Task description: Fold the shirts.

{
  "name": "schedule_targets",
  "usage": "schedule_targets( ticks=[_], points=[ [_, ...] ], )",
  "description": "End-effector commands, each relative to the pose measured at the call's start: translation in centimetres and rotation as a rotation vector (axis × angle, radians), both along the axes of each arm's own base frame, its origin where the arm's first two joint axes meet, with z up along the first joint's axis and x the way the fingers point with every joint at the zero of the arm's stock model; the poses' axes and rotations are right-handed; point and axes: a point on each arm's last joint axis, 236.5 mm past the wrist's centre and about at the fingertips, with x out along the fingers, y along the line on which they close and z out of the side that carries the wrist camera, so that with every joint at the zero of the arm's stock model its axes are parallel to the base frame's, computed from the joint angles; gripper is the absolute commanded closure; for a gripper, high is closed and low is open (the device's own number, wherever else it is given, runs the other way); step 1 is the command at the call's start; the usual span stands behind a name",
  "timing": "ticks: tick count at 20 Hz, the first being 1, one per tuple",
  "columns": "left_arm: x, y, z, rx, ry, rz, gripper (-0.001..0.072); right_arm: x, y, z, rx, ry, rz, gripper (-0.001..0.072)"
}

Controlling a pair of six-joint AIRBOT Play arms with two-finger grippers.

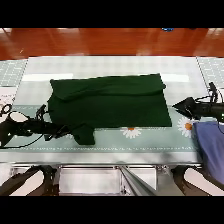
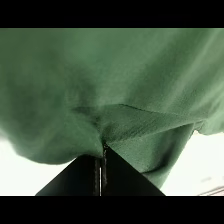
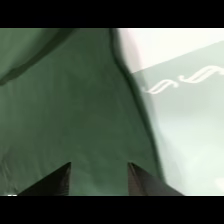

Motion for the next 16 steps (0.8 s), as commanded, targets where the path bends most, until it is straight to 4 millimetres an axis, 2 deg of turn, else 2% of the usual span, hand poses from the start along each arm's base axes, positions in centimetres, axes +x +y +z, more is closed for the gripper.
schedule_targets(
  ticks=[1, 2, 4, 6, 11, 13, 14, 16],
  points=[
    [0.3, 0.4, 0.4, -0.007, -0.01, -0.017, 0.0686, -2.1, -1.8, -0.4, 0.019, 0.065, -0.024, 0.0298],
    [0.4, 0.6, 0.6, -0.011, -0.014, -0.015, 0.0686, -4.1, -2.1, -1.2, 0.02, 0.145, -0.019, 0.0298],
    [0.5, 0.6, 0.7, -0.009, -0.02, -0.014, 0.0686, -7.3, -1.3, -2.8, 0.031, 0.266, 0.015, 0.0298],
    [0.5, 0.6, 0.7, -0.01, -0.019, -0.014, 0.0686, -8.4, -0.4, -4.0, 0.058, 0.298, 0.002, 0.0298],
    [0.5, 0.6, 0.7, -0.01, -0.019, -0.014, 0.0686, -7.8, -0.9, -4.8, 0.023, 0.286, -0.027, 0.0298],
    [0.7, 0.3, 1.0, -0.029, -0.03, -0.017, 0.0686, -7.8, -0.1, -5.4, 0.021, 0.302, 0.004, 0.0298],
    [0.7, 0.0, 1.2, -0.039, -0.035, -0.021, 0.0686, -7.4, 0.2, -6.0, 0.02, 0.308, 0.011, 0.0298],
    [0.8, 0.0, 1.2, -0.041, -0.037, -0.021, 0.0686, -5.6, 1.0, -6.8, 0.062, 0.285, -0.027, 0.0298]
  ],
)
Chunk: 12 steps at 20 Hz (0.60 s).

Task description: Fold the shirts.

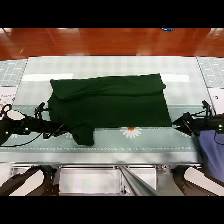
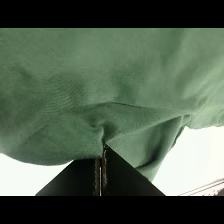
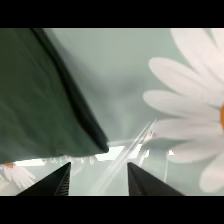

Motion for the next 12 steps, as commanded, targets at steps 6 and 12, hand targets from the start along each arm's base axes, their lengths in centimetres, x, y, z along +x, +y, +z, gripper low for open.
schedule_targets(
  ticks=[6, 12],
  points=[
    [0.6, 0.0, 0.5, -0.011, -0.03, -0.011, 0.0686, 5.2, 3.6, -1.5, 0.06, -0.053, 0.086, 0.0689],
    [6.4, 3.1, 4.8, 0.026, -0.182, 0.047, 0.0686, 8.6, 2.4, 3.1, 0.032, -0.14, 0.182, 0.0685]
  ],
)
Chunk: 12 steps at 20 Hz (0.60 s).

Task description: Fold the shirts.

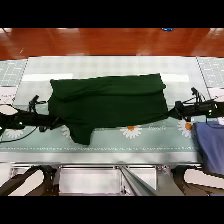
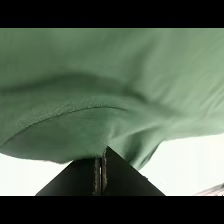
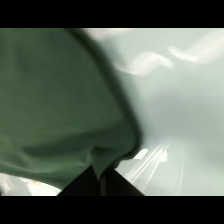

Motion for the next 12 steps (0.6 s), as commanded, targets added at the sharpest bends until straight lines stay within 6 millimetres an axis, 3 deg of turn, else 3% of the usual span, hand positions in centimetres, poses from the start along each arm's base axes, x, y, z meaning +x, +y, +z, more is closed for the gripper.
schedule_targets(
  ticks=[1, 6, 12],
  points=[
    [3.6, 1.4, 2.8, 0.023, -0.096, 0.018, 0.0686, 2.8, -0.5, 2.7, -0.026, -0.066, 0.031, 0.0685],
    [10.2, 2.6, 4.9, 0.016, -0.159, 0.019, 0.0686, 8.8, 0.1, 5.3, -0.083, -0.184, 0.061, 0.0685],
    [18.7, 3.0, 4.2, 0.0, -0.173, 0.011, 0.0686, 16.4, 0.5, 5.9, -0.063, -0.288, -0.007, 0.0685]
  ],
)
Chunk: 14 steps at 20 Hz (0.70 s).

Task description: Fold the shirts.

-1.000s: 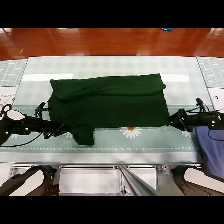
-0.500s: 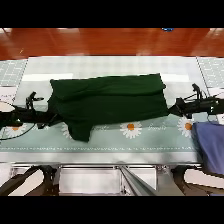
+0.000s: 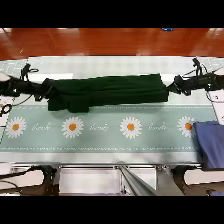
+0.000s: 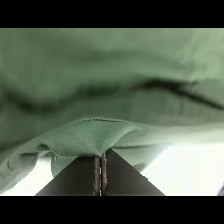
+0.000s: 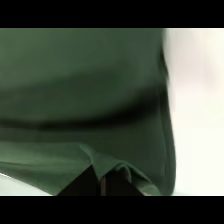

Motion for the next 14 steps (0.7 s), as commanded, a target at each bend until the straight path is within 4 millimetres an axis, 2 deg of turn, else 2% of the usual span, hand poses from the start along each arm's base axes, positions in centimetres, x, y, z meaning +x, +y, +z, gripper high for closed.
schedule_targets(
  ticks=[1, 7, 9, 12, 13, 14],
  points=[
    [4.9, 0.2, -1.0, -0.015, 0.006, 0.007, 0.0686, 4.7, 0.6, 0.5, 0.039, -0.067, -0.037, 0.0685],
    [10.6, 0.7, -3.5, -0.039, 0.028, 0.028, 0.0686, 9.2, 1.3, -1.6, 0.049, -0.086, -0.026, 0.0685],
    [11.6, 1.0, -4.0, -0.041, 0.025, 0.036, 0.0686, 10.2, 1.0, -2.0, 0.05, -0.092, -0.038, 0.0685],
    [11.9, 0.7, -4.5, -0.038, 0.023, 0.024, 0.0686, 10.8, 1.0, -2.7, 0.051, -0.091, -0.044, 0.0684],
    [11.9, 0.6, -4.5, -0.038, 0.023, 0.024, 0.0657, 10.8, 0.9, -3.0, 0.05, -0.088, -0.047, 0.0632],
    [11.8, 0.6, -4.5, -0.039, 0.025, 0.022, 0.0483, 10.9, 0.9, -3.0, 0.049, -0.091, -0.049, 0.0455]
  ],
)
